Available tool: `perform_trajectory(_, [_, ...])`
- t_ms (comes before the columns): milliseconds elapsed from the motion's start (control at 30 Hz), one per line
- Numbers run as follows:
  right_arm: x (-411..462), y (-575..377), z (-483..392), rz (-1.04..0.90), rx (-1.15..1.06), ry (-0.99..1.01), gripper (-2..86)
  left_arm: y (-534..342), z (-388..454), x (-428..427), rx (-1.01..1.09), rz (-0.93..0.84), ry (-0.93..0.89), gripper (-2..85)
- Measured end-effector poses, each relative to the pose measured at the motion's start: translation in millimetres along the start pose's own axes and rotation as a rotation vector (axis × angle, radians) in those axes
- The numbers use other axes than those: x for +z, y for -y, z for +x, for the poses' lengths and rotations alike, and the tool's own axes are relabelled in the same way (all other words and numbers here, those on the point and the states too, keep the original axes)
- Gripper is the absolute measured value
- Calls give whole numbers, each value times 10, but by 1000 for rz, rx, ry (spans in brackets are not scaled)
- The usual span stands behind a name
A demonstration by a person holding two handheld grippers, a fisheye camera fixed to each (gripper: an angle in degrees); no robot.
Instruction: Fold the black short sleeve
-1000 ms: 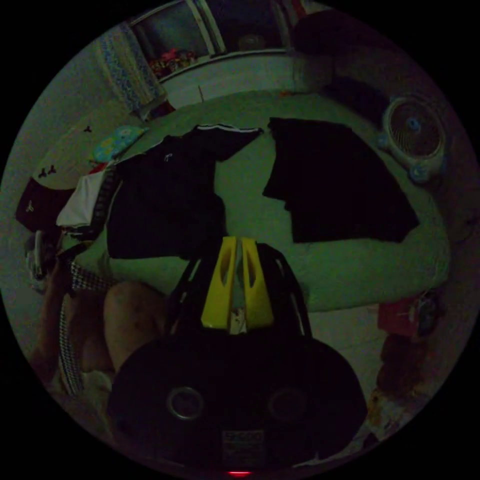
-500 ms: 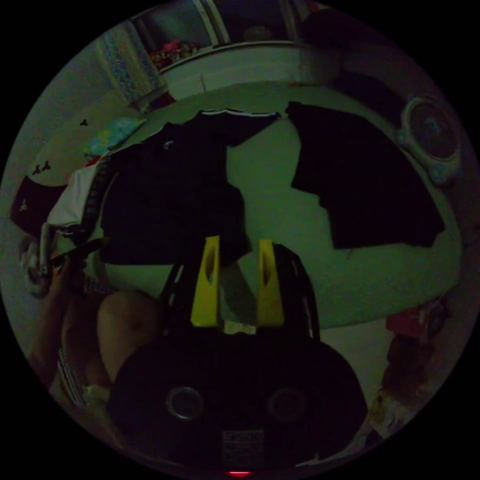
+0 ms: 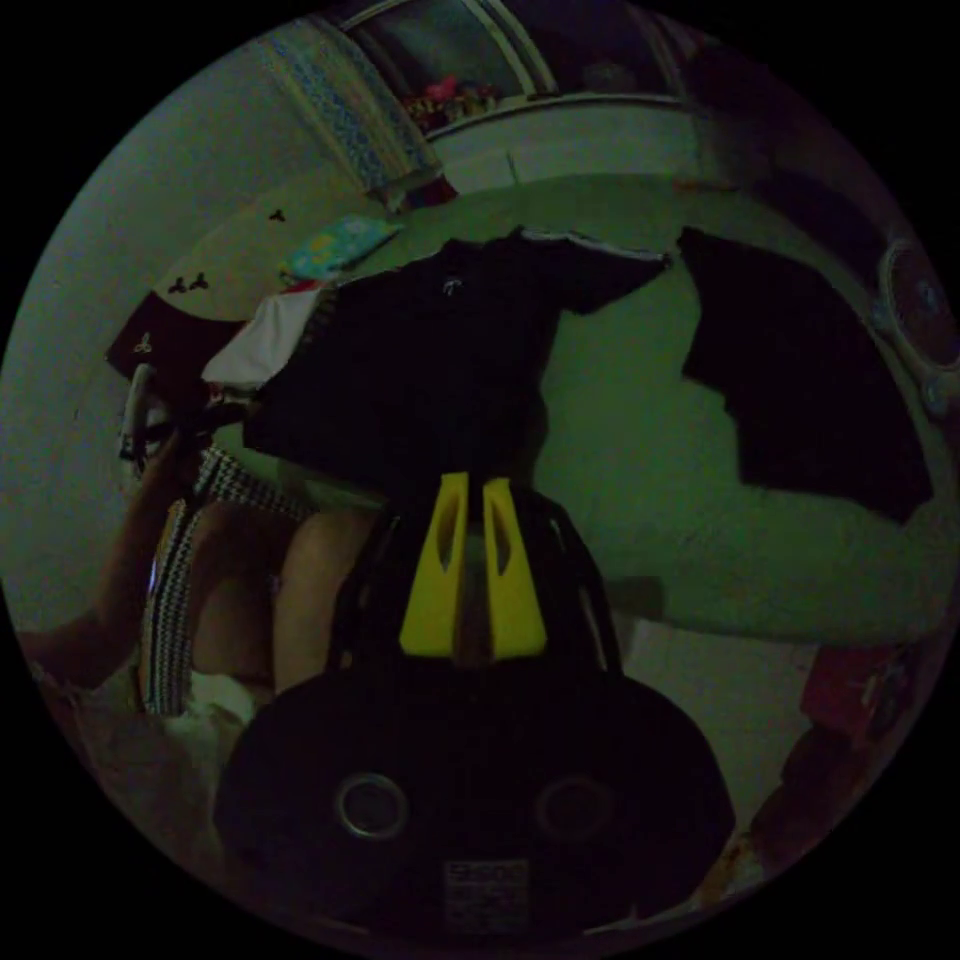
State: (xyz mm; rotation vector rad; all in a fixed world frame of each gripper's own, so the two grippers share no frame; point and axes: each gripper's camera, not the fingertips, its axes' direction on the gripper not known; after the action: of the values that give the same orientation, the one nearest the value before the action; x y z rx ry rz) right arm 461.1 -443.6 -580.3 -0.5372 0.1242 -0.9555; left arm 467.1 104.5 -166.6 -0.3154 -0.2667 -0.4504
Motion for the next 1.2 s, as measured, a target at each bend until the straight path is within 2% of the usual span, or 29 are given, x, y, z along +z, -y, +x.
perform_trajectory(100, [104, -104, 121, -46, 39, -40, 48, -62, -74, 147, -95, -52, 51, 12])
perform_trajectory(167, [24, -180, 195, -3, 21, -47, 61, -111, -123, 191, -174, -64, 77, 10])
perform_trajectory(267, [-190, -247, 376, 73, 31, -43, 83, -122, -81, 139, -185, -33, 34, 14])
perform_trajectory(467, [-629, -234, 638, 238, 50, -89, 89, 118, 381, -34, -67, 32, 54, 44])
perform_trajectory(633, [-639, -48, 899, 257, 82, -66, 99, 558, 897, -1, 58, 73, 35, 54])
perform_trajectory(833, [-503, 782, 1091, 251, 64, -140, 113, 1128, 1324, 408, 187, 77, -34, 56])
perform_trajectory(967, [-410, 1777, 1338, 282, 83, -189, 115, 1807, 1353, 800, 184, 96, -80, 47])
perform_trajectory(1200, [123, 3280, 2239, 179, 327, -153, 129, 2728, 1291, 1243, 143, 177, -95, 21])
